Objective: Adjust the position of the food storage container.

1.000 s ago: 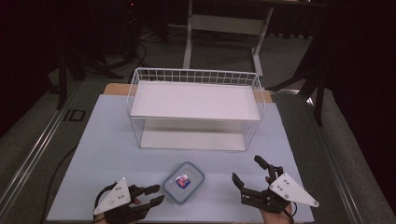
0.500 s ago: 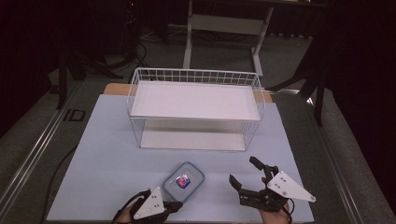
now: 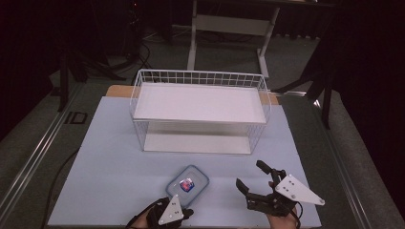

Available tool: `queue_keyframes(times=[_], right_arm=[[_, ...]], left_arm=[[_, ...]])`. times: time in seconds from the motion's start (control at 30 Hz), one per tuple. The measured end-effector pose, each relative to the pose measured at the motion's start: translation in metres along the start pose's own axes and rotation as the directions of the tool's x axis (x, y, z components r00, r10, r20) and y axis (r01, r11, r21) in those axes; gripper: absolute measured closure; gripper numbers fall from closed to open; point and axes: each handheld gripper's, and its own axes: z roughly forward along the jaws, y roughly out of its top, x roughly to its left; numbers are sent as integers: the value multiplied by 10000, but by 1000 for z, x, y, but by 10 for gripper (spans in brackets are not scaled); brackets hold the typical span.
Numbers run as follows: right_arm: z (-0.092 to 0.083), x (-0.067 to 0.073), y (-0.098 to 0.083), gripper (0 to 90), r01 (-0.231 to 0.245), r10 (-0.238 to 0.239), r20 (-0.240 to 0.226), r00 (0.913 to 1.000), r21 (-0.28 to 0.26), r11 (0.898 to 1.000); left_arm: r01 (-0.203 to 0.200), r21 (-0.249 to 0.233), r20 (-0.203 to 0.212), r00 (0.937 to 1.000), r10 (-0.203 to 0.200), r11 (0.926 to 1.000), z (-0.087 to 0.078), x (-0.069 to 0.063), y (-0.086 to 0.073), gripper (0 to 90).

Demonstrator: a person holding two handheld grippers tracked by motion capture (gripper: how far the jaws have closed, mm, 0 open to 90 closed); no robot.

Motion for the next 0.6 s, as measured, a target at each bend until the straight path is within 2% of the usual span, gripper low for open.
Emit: queue_keyframes(times=[0.07, 0.1, 0.13, 0.2, 0.3, 0.33, 0.37, 0.47, 0.53, 0.6], right_arm=[[0, 0, 0, 136, -32, 32, -1, 10000, 5, 10000], [0, 0, 0, 136, -32, 32, -1, 10000, 5, 10000], [0, 0, 0, 136, -14, 14, -15, 10000, 6, 10000], [0, 0, 0, 136, -50, 50, -54, 10000, 2, 10000], [0, 1, 0, 137, -17, 17, -82, 10000, 21, 10000], [1, 1, 0, 138, -5, 6, -152, 9999, 85, 10000], [1, 1, 0, 139, 10, -9, -142, 9999, 81, 10000], [2, 1, 0, 139, -45, 48, -227, 9997, 108, 9999], [2, 1, 0, 139, -27, 29, -208, 9998, 113, 9999], [1, 2, 0, 139, 7, -4, -232, 9997, 121, 9999]], left_arm=[[325, 1, -153, 9994, -325, 9995, -2, 3, -2, 900], [325, 1, -153, 9994, -325, 9995, -2, 3, -2, 900], [527, 41, -446, 9976, -524, 9986, -5, 8, -4, 900], [878, -17, -555, 9946, -877, 9961, -8, 15, -6, 900], [876, -32, -797, 9930, -875, 9962, -13, 19, -8, 900], [969, -75, -1004, 9902, -972, 9953, -16, 24, -9, 900], [969, -75, -1004, 9902, -972, 9953, -16, 24, -9, 900], [1138, -23, -1509, 9821, -1128, 9935, -19, 32, -11, 900], [1262, -110, -1439, 9815, -1265, 9919, -19, 35, -12, 900], [1365, -86, -1563, 9783, -1362, 9906, -18, 41, -13, 900]])
